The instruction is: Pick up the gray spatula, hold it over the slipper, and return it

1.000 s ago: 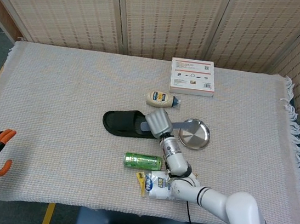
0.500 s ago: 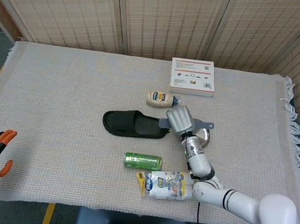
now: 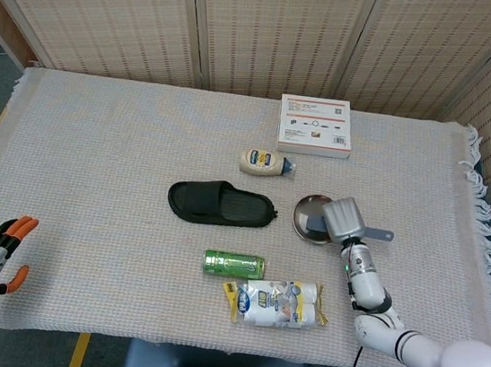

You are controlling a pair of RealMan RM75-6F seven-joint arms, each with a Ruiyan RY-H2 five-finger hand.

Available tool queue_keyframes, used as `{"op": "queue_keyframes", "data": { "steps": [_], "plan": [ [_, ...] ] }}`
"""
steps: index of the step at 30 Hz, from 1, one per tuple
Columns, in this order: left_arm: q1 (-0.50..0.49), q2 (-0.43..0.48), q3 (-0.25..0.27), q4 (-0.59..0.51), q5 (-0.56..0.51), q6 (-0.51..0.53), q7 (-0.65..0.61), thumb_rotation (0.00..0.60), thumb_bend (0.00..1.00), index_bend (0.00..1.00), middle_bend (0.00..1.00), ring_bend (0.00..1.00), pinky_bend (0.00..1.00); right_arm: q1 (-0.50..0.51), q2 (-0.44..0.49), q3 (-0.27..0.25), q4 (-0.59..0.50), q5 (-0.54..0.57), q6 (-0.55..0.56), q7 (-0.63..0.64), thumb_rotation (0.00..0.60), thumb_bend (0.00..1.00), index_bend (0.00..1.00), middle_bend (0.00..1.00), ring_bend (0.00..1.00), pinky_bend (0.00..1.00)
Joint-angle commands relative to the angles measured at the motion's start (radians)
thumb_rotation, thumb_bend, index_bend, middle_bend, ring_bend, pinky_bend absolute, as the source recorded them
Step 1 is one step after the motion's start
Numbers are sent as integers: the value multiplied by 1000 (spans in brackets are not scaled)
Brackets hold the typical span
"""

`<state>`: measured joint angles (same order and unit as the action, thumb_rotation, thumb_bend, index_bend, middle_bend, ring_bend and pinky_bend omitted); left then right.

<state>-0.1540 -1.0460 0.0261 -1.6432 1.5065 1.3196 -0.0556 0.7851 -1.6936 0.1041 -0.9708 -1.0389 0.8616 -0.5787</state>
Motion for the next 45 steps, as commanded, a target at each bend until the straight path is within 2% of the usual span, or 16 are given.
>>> {"op": "queue_keyframes", "data": {
  "steps": [1, 3, 5, 7, 11, 20, 26, 32, 34, 37, 41, 45],
  "plan": [
    [0, 0, 0, 1, -1, -1, 0, 600, 503, 0, 0, 0, 132, -3, -22, -4, 35, -19, -19, 26, 600, 303, 808, 627, 602, 937],
    [-3, 0, 2, 4, 3, -5, -5, 600, 510, 0, 0, 0, 132, -1, -23, -1, 40, -28, -38, 52, 600, 303, 739, 605, 577, 908],
    [-4, 0, 3, 7, 7, -4, -9, 600, 536, 0, 0, 0, 133, 0, -23, 1, 45, -42, -42, 72, 600, 303, 612, 543, 525, 856],
    [-3, -1, 2, 9, 6, -2, -11, 600, 544, 0, 0, 0, 134, 0, -24, 3, 53, -55, -41, 87, 600, 303, 434, 448, 448, 791],
    [-2, -1, 1, 10, 1, -1, -9, 600, 542, 0, 0, 0, 135, 0, -21, 9, 57, -66, -43, 99, 600, 303, 266, 374, 395, 761],
    [0, 0, 1, 8, -1, 2, -6, 600, 544, 0, 0, 0, 136, -7, -7, 24, 33, -64, -41, 90, 600, 303, 242, 367, 387, 757],
    [1, 0, 1, 6, -3, 5, -3, 600, 540, 0, 0, 0, 135, -16, 24, 30, -3, -62, -37, 87, 600, 302, 146, 345, 366, 756],
    [1, 1, 1, 4, -6, 4, 0, 600, 540, 0, 0, 0, 136, -47, 99, 29, -116, -67, -1, 91, 600, 303, 9, 222, 260, 662],
    [2, 1, 1, 3, -6, 6, 3, 600, 539, 0, 0, 0, 136, -72, 142, 29, -186, -89, 43, 119, 600, 302, 0, 158, 181, 563],
    [3, 1, -1, 3, -11, 7, 9, 600, 540, 0, 0, 0, 136, -146, 222, 13, -330, -140, 160, 172, 600, 303, 0, 112, 118, 460],
    [4, -1, -2, 3, -19, 5, 21, 600, 543, 0, 0, 0, 136, -309, 324, -68, -511, -235, 387, 212, 600, 303, 0, 86, 100, 368],
    [8, -6, -6, 4, -11, 23, 24, 600, 540, 0, 0, 0, 136, -488, 382, -172, -571, -360, 630, 283, 600, 285, 0, 33, 5, 67]
  ]
}}
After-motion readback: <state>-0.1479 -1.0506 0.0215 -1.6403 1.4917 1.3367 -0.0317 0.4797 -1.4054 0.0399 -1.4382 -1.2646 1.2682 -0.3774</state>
